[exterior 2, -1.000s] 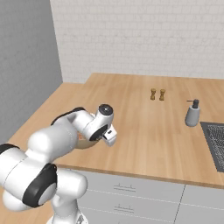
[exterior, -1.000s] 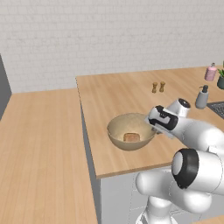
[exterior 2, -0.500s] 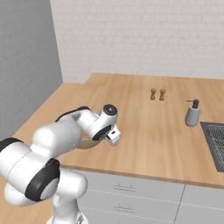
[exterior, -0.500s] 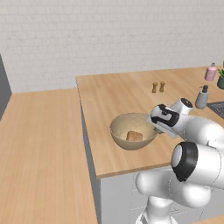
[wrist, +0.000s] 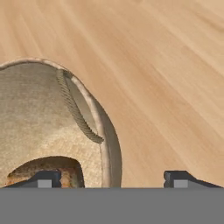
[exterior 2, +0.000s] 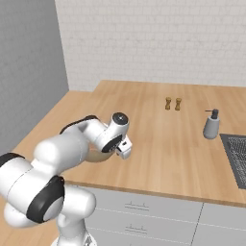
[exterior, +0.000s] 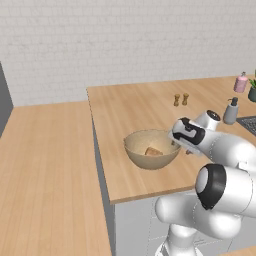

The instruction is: Open the cabinet, pick up the bread from the cabinet and place it in the basket. Then move the basket to the dining counter.

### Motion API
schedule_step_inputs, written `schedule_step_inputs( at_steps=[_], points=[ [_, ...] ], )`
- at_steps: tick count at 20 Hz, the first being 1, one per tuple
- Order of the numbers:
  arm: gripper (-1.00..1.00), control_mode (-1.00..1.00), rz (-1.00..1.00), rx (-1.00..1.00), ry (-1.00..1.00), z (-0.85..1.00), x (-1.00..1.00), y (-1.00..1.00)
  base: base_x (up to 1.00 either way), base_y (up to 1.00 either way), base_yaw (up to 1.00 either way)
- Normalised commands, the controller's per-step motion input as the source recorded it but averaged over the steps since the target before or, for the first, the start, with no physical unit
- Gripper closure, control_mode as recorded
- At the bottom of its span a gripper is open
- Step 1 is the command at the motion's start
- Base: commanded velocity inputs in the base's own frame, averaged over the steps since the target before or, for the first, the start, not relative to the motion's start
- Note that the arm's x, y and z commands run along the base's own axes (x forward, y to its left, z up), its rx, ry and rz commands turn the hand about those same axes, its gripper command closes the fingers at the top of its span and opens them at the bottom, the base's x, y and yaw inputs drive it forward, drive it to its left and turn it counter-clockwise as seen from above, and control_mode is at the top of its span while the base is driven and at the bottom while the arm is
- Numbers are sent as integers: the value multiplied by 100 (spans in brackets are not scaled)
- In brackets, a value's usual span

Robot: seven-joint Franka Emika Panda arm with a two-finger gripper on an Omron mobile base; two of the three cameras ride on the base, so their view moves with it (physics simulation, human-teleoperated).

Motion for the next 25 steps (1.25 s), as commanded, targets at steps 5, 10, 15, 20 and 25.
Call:
schedule_step_inputs(
  at_steps=[5, 10, 15, 20, 25],
  points=[
    [-100, -100, -1, -1, 0, 55, -12, -1, 0, 0, 0],
    [-100, -100, -8, 2, 1, 70, -60, -45, 0, 0, 0],
    [-100, -100, 0, 1, -1, 79, -87, -40, 0, 0, 0],
    [-100, -100, 0, 0, -1, 70, -61, -16, 0, 0, 0],
    [-100, -100, 8, 0, -16, 4, -65, -5, 0, 0, 0]
  ],
)
